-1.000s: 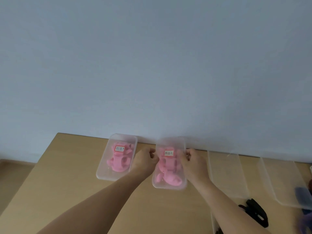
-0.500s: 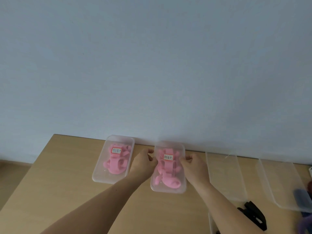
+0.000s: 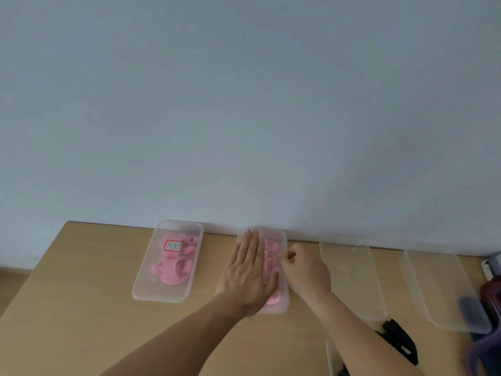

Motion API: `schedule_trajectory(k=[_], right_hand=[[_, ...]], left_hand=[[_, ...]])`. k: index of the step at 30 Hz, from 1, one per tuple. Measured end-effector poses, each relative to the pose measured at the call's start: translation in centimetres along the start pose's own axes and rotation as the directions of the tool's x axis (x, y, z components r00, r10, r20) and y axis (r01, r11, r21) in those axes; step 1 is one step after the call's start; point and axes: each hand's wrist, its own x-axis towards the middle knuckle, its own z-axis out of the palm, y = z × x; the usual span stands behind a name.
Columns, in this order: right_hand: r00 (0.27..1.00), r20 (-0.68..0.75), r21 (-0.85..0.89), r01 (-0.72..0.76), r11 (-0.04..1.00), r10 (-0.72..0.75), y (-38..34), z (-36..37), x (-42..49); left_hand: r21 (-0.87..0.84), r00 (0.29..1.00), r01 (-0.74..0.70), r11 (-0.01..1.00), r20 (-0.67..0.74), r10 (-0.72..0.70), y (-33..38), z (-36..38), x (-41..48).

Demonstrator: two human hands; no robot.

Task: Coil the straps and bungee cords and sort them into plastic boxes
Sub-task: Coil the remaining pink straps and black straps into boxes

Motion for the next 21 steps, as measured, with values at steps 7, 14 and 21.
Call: schedule_trajectory(k=[7, 14, 21], right_hand=[[0.999, 0.050, 0.046, 0.007, 0.999, -0.009, -0.3, -0.9, 2.0], [0.997, 0.018, 0.249, -0.082, 0.965, 0.080, -1.4, 0.0, 4.5], [0.978, 0.037, 0.487, -0.197, 0.851, 0.205, -1.9, 0.6, 4.0]], left_hand=[[-0.049, 1.000, 0.026, 0.998, 0.016, -0.025, 0.3, -0.2, 0.2], [-0.035, 0.999, -0.015, 0.999, -0.036, 0.014, 0.1, -0.3, 0.8], [-0.012, 0.997, -0.018, 1.000, -0.071, 0.017, 0.2, -0.6, 0.9]])
